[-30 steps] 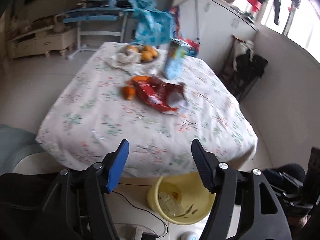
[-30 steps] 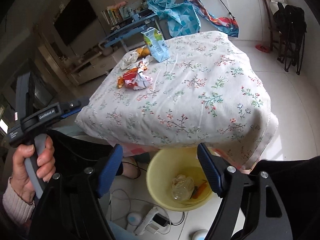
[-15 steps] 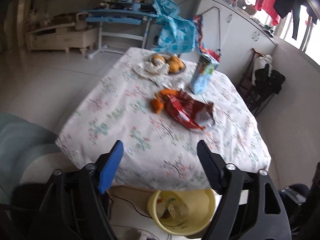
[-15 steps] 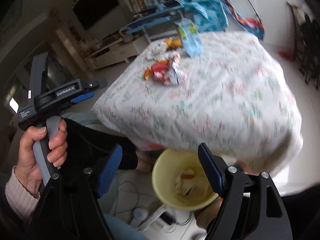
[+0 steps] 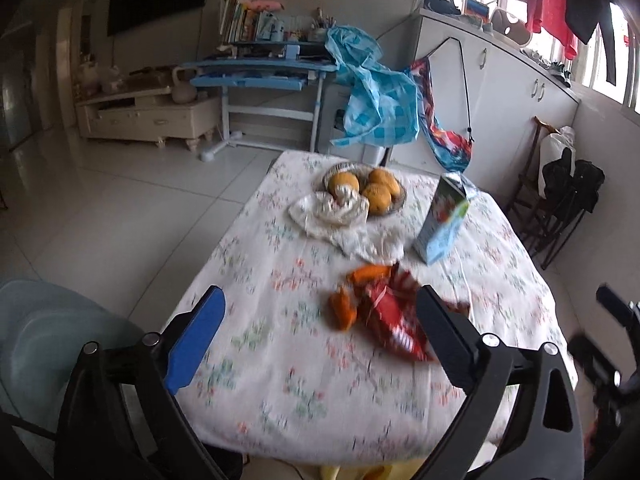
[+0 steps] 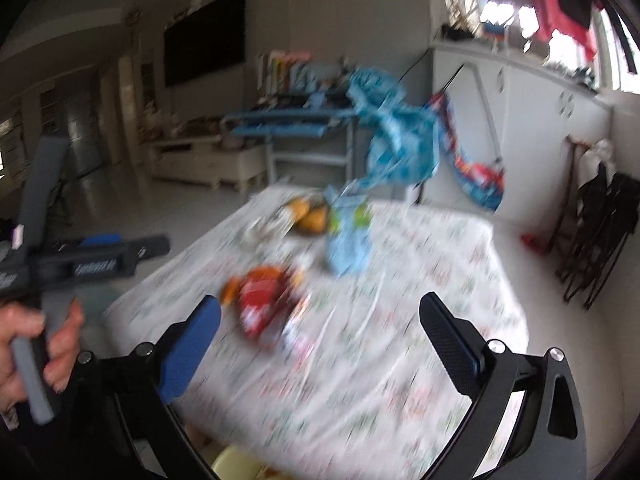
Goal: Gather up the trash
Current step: 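Bring both tools back up over the table, then move the left tool toward the red chip bag and carrot pieces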
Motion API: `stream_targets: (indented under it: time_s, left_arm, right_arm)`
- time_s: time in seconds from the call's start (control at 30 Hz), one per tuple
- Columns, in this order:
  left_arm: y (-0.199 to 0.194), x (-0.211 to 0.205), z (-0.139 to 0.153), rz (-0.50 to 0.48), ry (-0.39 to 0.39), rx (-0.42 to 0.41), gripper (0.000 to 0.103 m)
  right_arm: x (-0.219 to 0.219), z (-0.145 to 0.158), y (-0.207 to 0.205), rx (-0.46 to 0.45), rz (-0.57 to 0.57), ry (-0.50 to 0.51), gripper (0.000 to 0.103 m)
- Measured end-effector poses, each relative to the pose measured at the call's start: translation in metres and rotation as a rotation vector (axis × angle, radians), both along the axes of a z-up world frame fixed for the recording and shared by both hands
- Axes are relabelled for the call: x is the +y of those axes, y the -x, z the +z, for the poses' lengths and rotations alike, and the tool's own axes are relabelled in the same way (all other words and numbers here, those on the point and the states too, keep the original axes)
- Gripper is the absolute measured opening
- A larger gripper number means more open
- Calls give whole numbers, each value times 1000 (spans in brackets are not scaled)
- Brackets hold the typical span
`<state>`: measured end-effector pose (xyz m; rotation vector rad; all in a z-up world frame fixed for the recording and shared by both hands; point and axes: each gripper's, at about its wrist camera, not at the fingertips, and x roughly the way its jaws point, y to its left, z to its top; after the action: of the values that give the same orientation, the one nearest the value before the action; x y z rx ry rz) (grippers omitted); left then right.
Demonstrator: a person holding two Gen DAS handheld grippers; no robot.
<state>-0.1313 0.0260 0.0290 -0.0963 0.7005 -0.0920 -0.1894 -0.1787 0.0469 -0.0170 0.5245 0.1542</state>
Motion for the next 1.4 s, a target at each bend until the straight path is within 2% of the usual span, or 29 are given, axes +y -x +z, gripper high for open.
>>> stream_targets:
  time_s: [0.07,0.23,0.3,0.37,0.43,0.57,0.77,1.4]
  left_arm:
    - [-10,-6,2,-2,0,-12,94]
    - [-43,-24,8,-30,-14,-37,95]
    - [-49,-31,8,-32,-24,-54,96]
    - [-50,-36,2,-19,-46,-71,96]
    - [-52,-38,-3,-7,-58,-51,96]
    - [-54,-37,-11,-5,-69,-34,96]
    - [-60,-30,-19,23,-65,-1,96]
    - [-73,-23,-32,56,-66,56,96]
  right_arm:
    - [-1,4,-20,-51,-22,13,95]
    - [-10,2,-58,-93,-72,-24,95]
    - [-14,-7,-63,-76,-90,-58,95]
    - [-17,-18,-72,-6,-112,-104,95]
    - [-17,-22,-76,34,-95,-138,95]
    - [-9,-23,-76,35,-79,-96,95]
    - [-12,-32,-86,91,-88,-133,95]
    - [-12,-38,-99,119,-74,-140,95]
